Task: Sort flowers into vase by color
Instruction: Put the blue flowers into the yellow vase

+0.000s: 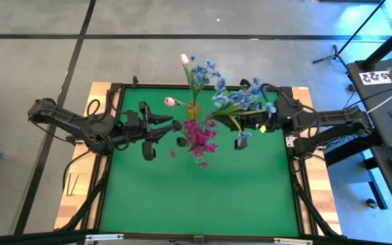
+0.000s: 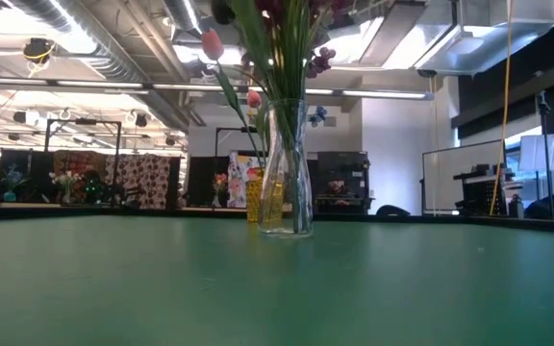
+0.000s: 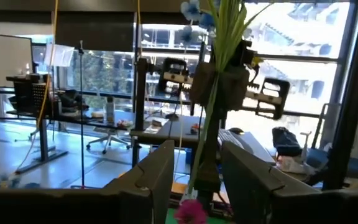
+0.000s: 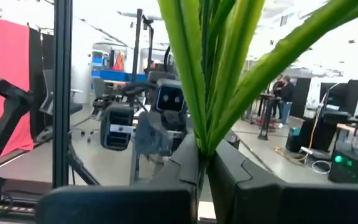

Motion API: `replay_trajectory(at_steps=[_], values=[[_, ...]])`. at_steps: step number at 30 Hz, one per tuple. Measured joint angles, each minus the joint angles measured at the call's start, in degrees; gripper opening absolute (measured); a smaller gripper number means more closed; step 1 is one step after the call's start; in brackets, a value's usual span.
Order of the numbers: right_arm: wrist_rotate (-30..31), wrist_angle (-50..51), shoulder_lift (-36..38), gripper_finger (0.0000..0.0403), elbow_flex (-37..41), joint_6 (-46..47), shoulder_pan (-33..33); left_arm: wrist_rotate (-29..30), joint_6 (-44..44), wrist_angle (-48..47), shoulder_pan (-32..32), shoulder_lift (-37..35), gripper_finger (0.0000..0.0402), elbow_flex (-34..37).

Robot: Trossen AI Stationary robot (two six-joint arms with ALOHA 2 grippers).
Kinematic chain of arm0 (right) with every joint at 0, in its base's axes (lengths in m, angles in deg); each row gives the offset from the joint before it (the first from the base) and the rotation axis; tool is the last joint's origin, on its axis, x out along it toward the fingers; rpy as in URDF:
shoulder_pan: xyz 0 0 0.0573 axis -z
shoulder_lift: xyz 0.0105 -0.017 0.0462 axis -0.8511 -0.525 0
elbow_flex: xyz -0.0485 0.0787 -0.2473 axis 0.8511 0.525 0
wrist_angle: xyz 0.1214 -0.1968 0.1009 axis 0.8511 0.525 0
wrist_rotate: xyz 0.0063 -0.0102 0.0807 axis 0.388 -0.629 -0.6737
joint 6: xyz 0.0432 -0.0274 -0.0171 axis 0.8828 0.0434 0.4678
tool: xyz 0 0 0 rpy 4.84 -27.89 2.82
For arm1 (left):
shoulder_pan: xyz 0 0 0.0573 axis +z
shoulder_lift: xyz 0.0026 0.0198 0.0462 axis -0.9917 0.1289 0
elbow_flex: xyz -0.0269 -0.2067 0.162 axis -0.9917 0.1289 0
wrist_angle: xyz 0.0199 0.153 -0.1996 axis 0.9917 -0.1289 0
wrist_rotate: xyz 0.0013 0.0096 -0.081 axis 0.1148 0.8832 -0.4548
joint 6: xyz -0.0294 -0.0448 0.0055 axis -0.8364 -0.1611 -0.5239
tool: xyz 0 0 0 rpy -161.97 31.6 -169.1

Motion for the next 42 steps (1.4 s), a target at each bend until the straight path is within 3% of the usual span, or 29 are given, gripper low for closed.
replay_trajectory(at_steps=[5,11,19,28,32,35,42], values=[[1.1,1.5,1.9,0.0016,0.0,-1.0,2.1,0.8,-0.2,-3.9,0.0,-1.3,0.0128,0.0],[3.4,9.9,2.0,0.0019,0.0,0.3,9.0,5.7,-1.5,-10.3,0.0,-3.7,0.0128,0.0],[-1.4,14.5,1.9,0.0019,0.0,2.4,19.2,9.5,-1.5,-14.6,0.1,-7.2,0.0128,0.0],[-6.8,15.4,-4.2,0.0018,0.0,2.9,24.5,9.4,-9.9,-31.4,4.3,-9.4,0.0128,0.0],[-11.0,12.9,-7.6,0.0019,0.3,0.3,24.6,6.4,-12.3,-35.6,6.3,-9.4,0.0128,0.0],[-14.0,5.3,-8.8,0.0016,2.4,-1.2,24.5,5.4,-13.2,-36.7,7.0,-9.4,0.0128,0.0],[-12.6,-7.2,-9.7,0.0019,10.9,0.0,26.8,5.3,-13.2,-38.4,7.0,-10.6,0.0128,0.0]])
